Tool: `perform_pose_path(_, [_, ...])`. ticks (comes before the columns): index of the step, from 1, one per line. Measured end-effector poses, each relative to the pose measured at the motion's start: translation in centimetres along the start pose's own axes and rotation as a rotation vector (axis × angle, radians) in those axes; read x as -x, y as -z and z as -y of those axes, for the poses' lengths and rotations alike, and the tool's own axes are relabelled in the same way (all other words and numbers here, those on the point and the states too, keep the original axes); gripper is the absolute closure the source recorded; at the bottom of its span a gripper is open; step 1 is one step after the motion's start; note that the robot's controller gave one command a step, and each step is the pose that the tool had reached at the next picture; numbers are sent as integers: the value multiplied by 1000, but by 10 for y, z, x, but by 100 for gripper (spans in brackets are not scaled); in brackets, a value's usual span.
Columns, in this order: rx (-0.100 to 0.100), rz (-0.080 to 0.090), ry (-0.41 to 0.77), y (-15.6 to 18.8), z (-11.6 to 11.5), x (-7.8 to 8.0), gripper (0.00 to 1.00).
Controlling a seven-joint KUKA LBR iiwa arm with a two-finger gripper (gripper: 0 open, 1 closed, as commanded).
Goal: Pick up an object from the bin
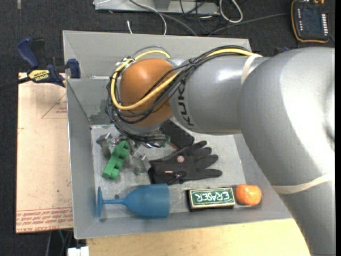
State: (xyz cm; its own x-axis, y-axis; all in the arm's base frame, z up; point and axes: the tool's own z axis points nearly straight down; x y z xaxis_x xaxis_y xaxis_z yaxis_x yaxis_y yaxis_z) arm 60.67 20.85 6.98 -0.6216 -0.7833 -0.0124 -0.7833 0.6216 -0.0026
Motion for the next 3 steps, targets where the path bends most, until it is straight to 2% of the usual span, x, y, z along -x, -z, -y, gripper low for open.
perform_pose_path(1, [-1, 3, 296, 0, 2, -2, 100])
perform_pose_path(2, [0, 3, 295, 0, 2, -2, 100])
perform_pose_path(3, [9, -5, 294, 21, 0, -4, 100])
